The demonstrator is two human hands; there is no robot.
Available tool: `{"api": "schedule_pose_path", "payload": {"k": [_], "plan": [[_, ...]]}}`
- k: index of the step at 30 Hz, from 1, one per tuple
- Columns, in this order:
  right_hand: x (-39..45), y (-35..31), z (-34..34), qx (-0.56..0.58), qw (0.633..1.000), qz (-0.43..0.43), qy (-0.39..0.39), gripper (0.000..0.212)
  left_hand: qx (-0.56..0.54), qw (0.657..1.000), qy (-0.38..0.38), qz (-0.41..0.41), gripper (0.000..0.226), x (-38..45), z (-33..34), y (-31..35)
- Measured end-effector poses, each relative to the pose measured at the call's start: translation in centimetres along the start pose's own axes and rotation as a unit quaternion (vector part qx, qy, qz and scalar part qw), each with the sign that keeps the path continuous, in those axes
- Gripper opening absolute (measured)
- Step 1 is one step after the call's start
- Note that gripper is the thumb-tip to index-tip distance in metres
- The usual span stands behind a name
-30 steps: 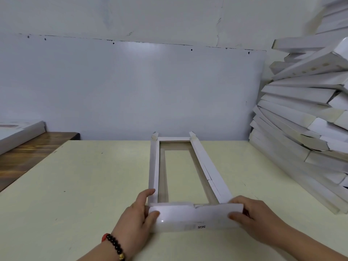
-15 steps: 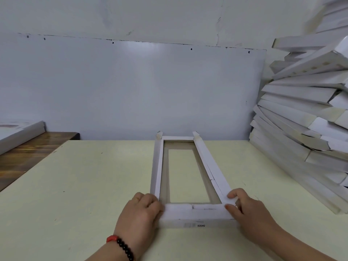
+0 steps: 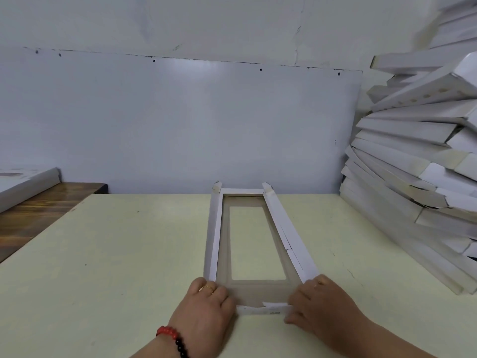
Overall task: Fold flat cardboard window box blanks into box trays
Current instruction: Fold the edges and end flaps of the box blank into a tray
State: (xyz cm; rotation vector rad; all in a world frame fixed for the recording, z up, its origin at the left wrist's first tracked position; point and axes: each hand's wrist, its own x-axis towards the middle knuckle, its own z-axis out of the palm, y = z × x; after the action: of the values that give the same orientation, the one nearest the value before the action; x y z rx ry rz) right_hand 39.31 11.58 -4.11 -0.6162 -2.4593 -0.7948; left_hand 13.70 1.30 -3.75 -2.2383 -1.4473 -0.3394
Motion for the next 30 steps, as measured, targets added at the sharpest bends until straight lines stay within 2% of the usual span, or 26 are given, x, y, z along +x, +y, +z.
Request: {"api": "schedule_pose_path", "payload": {"k": [3,6,8,10,12,16,20,22,25,30], "plan": [[0.5,0.1,-0.1,-0.009,0.999,0.024,-0.028,0.058,-0.064,0.998,-0.02,-0.013,0.008,-0.1,-0.4,-0.5],[1.5,0.3,-1.3,-0.036,0.988,0.046,-0.143,0.041,-0.174,0.979,-0.077,-0.07,0.01,0.1,-1.2,-1.5],[1.6,0.3,-1.4,0.043,0.971,0.062,-0.226,0.033,-0.221,0.966,-0.093,-0.097,0.007,0.3,-1.0,-2.2],[1.8,-0.1,-1.1,0.136,0.941,0.086,-0.299,0.036,-0.244,0.958,-0.111,-0.104,0.009,0.6,-0.8,-2.5],[2.5,-0.6,-1.1,0.158,0.928,0.091,-0.325,0.041,-0.251,0.955,-0.113,-0.108,0.011,0.9,-0.7,-2.7],[5.6,-4.1,-0.7,0.194,0.922,0.075,-0.326,0.053,-0.236,0.957,-0.143,-0.089,0.015,1.3,-0.6,-3.3],[8.4,-6.6,-0.5,0.181,0.916,0.035,-0.355,0.049,-0.101,0.969,-0.226,0.003,0.037,2.4,-1.2,-4.7],[8.7,-6.4,-0.7,0.157,0.919,-0.01,-0.361,0.048,-0.057,0.959,-0.276,0.045,0.044,3.1,-1.7,-5.2],[8.3,-6.2,-0.2,0.132,0.927,-0.025,-0.35,0.048,-0.004,0.939,-0.333,0.081,0.058,4.2,-2.2,-5.4],[7.4,-6.4,1.1,0.108,0.945,-0.076,-0.3,0.042,0.048,0.925,-0.356,0.12,0.05,5.4,-2.8,-5.4]]}}
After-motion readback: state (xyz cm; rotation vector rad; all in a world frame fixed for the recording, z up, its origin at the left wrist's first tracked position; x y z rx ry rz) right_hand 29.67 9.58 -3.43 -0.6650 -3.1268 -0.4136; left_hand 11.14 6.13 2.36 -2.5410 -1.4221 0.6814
